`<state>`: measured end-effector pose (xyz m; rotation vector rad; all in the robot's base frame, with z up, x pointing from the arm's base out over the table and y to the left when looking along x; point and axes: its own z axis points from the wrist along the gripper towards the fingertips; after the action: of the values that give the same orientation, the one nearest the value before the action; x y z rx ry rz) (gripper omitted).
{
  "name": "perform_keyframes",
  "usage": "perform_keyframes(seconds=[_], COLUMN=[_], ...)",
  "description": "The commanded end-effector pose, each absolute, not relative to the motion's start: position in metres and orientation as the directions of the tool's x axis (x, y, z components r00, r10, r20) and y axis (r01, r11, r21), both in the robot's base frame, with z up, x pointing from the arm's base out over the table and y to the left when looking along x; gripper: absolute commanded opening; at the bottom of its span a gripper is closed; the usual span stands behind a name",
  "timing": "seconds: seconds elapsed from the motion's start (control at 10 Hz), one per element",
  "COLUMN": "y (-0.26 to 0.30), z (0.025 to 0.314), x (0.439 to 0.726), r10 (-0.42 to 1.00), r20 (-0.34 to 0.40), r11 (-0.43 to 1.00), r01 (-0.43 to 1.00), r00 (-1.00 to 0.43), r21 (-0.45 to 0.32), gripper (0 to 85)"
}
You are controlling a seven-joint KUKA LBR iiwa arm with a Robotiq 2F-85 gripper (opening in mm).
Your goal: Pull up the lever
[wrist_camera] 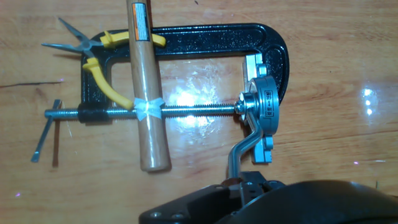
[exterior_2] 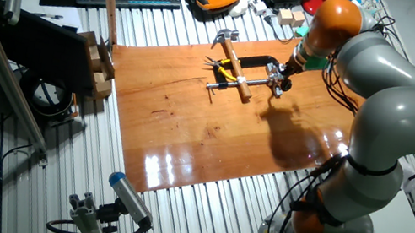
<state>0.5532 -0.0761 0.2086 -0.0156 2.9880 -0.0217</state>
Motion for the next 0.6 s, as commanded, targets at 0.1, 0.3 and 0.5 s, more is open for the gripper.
perform_keyframes(seconds=[0.1,0.3,0.5], y=[-0.0756,-0.0765,-0.0803], z=[0.2044,0.2054,0.2103], x=[0.5496,0.5514,0.5586], r10=[-0.005,0.010,0.019], r20=[-0.156,-0.155,-0.139], r11=[1.000,1.000,1.000], r01=[-0.004,0.010,0.016], r00=[-0.988,-0.988,-0.990], r21=[-0.011,0.002,0.021], gripper=[0.0,0.0,0.0])
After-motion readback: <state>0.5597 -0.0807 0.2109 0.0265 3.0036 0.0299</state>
